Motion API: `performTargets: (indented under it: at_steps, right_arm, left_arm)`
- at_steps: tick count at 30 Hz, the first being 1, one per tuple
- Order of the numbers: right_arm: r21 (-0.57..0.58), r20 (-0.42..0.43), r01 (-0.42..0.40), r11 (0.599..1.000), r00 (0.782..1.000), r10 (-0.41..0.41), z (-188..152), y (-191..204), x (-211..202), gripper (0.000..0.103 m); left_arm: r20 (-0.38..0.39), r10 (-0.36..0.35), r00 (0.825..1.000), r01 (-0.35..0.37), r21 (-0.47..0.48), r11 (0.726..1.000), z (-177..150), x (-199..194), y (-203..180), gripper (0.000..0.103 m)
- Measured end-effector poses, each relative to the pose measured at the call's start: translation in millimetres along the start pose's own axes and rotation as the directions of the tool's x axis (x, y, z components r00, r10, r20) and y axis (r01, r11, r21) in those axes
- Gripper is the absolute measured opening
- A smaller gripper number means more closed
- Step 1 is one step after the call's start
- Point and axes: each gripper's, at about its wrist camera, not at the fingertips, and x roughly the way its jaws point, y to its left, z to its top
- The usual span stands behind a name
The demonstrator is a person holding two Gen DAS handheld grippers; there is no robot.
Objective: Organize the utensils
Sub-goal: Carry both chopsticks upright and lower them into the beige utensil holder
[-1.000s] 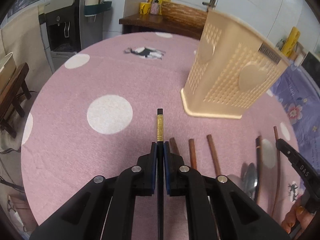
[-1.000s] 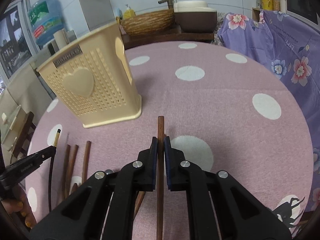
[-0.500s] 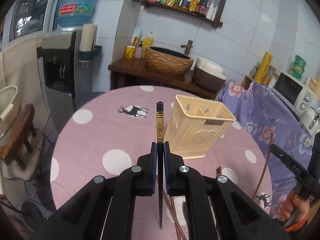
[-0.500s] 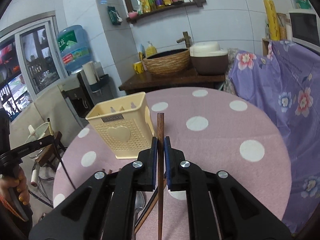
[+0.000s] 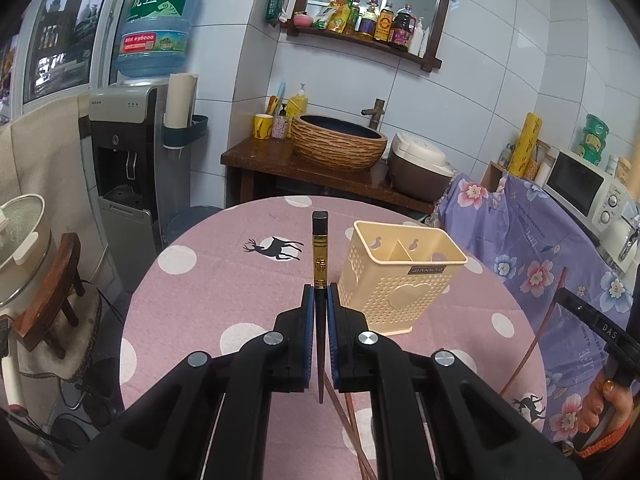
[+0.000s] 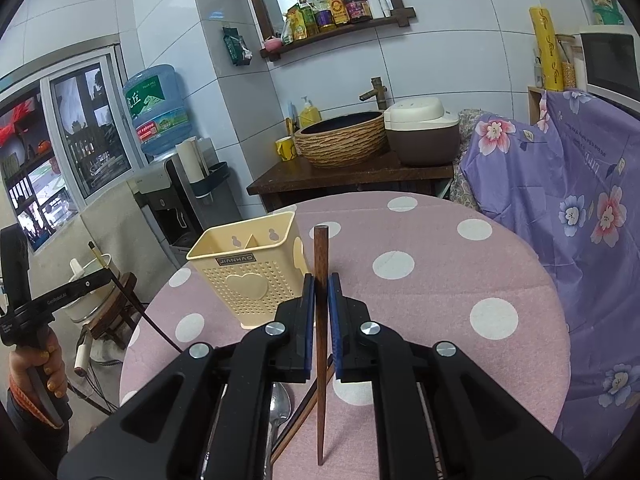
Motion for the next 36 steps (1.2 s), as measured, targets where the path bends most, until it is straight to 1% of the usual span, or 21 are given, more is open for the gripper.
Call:
performTargets:
  at_steps: [4, 8, 11, 14, 17, 19, 22, 24, 26, 30, 36]
  right_arm:
    - [-0.002, 0.010, 0.002, 1.000, 1.000, -0.002, 11, 0, -2, 0.008]
    - [-0.019, 0.041, 0.012, 1.000, 0.999, -0.011, 34, 6, -6, 0.008]
    - [-0.034, 0.080, 0.022, 0.999, 0.997, -0.019, 64, 17, -11, 0.008]
    - [-0.054, 0.118, 0.023, 0.998, 0.993, -0.017, 103, 33, -15, 0.008]
    - [-0.088, 0.163, 0.031, 0.996, 0.986, -0.016, 144, 56, -21, 0.008]
    - [-0.095, 0.196, 0.025, 0.995, 0.980, -0.006, 168, 71, -26, 0.008]
    - [-0.105, 0.233, 0.023, 0.994, 0.973, 0.002, 186, 87, -26, 0.008]
    - [-0.101, 0.236, 0.017, 0.995, 0.972, 0.008, 188, 93, -18, 0.008]
    - [-0.102, 0.218, 0.018, 0.995, 0.976, 0.005, 180, 97, -2, 0.008]
    - [-0.102, 0.168, 0.039, 0.994, 0.986, -0.021, 149, 95, 37, 0.008]
    - [-0.045, 0.082, 0.042, 0.998, 0.996, -0.038, 109, 73, 79, 0.008]
  left_arm:
    - [0.015, 0.014, 1.000, -0.014, 0.009, 1.000, 8, -3, 0, 0.007]
    - [0.038, 0.008, 0.999, -0.008, 0.001, 1.000, 30, -8, 1, 0.008]
    - [0.072, -0.008, 0.997, 0.009, -0.010, 1.000, 58, -16, -3, 0.007]
    - [0.118, -0.024, 0.993, 0.026, -0.014, 1.000, 91, -24, -14, 0.007]
    - [0.158, -0.061, 0.986, 0.066, -0.023, 0.998, 126, -30, -30, 0.007]
    - [0.181, -0.071, 0.981, 0.076, -0.018, 0.997, 140, -32, -41, 0.007]
    - [0.204, -0.065, 0.977, 0.065, 0.008, 0.998, 150, -24, -60, 0.007]
    - [0.192, -0.068, 0.979, 0.067, 0.011, 0.998, 147, -12, -66, 0.007]
    - [0.165, -0.069, 0.984, 0.068, 0.011, 0.998, 137, 6, -71, 0.007]
    - [0.123, -0.037, 0.992, 0.033, 0.030, 0.999, 109, 39, -73, 0.007]
    - [0.021, -0.026, 0.999, 0.026, -0.006, 1.000, 71, 81, -59, 0.007]
